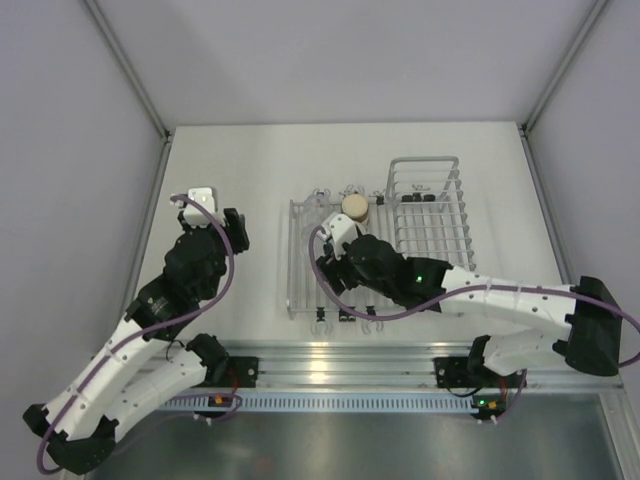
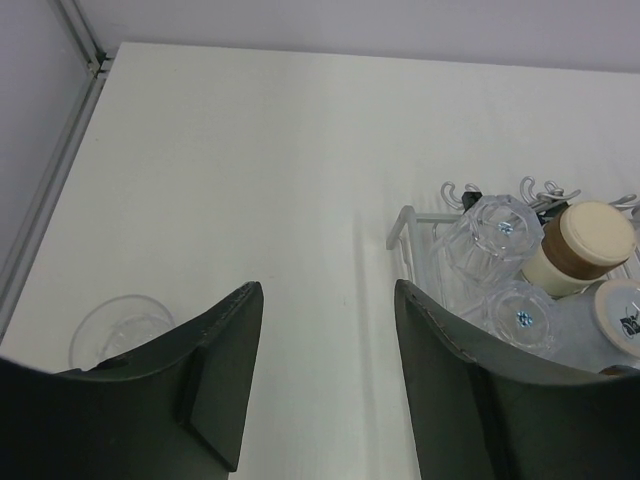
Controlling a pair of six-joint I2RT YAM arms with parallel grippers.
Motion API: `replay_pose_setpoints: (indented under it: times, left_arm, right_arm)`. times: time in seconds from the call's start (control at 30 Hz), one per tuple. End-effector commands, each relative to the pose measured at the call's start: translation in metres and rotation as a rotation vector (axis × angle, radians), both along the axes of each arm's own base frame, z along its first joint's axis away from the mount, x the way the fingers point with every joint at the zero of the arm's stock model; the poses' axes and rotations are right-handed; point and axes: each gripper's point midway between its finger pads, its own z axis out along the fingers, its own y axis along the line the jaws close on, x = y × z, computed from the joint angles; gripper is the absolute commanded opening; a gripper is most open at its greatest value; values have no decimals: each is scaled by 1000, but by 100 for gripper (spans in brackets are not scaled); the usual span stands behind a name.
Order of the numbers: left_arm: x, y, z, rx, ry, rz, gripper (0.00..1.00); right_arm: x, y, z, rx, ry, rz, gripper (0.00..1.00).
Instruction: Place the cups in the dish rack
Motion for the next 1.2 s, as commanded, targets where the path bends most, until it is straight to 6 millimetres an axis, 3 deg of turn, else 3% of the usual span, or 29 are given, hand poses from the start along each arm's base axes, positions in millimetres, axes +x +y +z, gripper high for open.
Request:
replay_pose_setpoints:
  times: [0.0,0.2,0.4,0.47,0.7,1.17]
  left_arm:
    - [-1,6,3,13,-19,19,61]
    - [-2,6,4,10,-25,16,62]
    - [-3,7,3,8,-22,20,63]
    - [-4,8,3,6,-23,21,63]
    - [-5,10,4,0,-29,25,63]
    - [-8,13,6,-9,-38,30,64]
  right_arm:
    - [5,20,40,104,-44,-13,0]
    - [4,25,21,28,-1,-5,0]
    - [2,46,7,-6,15,16,0]
    - [2,57,-7,-34,37,20,0]
    - [-5,74,-27,-65,80,41,0]
    - [-6,99,-47,-86,119,69,0]
